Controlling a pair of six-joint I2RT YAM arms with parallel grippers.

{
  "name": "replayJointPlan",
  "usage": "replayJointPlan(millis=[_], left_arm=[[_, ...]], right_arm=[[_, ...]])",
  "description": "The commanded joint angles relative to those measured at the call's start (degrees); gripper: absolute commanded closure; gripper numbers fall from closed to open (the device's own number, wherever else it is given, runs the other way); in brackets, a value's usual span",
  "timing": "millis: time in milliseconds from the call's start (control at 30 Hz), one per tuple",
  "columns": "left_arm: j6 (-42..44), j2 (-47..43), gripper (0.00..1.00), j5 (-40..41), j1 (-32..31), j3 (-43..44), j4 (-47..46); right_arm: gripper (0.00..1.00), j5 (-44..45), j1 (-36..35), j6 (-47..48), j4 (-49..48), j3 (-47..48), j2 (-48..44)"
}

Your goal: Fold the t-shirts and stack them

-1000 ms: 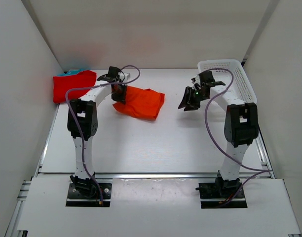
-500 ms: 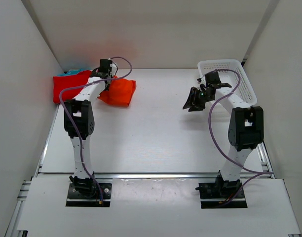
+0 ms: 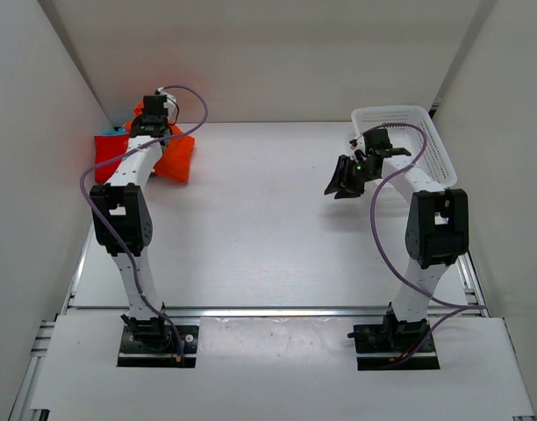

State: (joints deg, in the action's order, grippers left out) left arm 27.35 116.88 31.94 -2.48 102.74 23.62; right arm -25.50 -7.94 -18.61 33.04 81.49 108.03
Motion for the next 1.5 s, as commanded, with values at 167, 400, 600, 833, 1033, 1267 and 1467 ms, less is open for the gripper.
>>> replayJointPlan(millis=[167, 400, 600, 833, 1033, 1267, 1467], left_arm=[[1.31, -5.61, 1.0, 1.2, 7.22, 0.52, -2.79], [0.51, -5.61, 1.0, -0.92, 9.6, -0.87, -2.52], [0.33, -2.63, 1.0, -1.01, 12.05, -1.14, -3.58], [-0.99, 1.16, 1.0, -2.32, 16.54, 1.5, -2.18], [-0.02, 3.62, 0.96, -4.53, 16.89, 1.95, -1.99], [-3.45, 5.55, 0.01, 1.09, 17.6, 5.53, -0.33], [-1.96, 1.52, 0.01, 6.01, 18.04, 4.76, -3.66]], right_arm=[[0.52, -0.34, -0.05, 1.38, -0.17, -0.37, -1.86], [0.51, -0.69, -0.49, 1.3, 0.36, 1.38, -0.45], [0.51, -1.4, -0.76, 2.17, 1.85, 4.02, 0.96], [0.51, -1.66, -1.11, 2.79, 3.52, 5.08, 2.53], [0.49, -1.75, -1.99, 3.32, 5.54, 8.68, 4.64], [0.48, -2.89, -3.21, 4.46, 7.83, 11.67, 5.44], [0.48, -3.42, -3.48, 4.55, 7.57, 11.93, 5.09]])
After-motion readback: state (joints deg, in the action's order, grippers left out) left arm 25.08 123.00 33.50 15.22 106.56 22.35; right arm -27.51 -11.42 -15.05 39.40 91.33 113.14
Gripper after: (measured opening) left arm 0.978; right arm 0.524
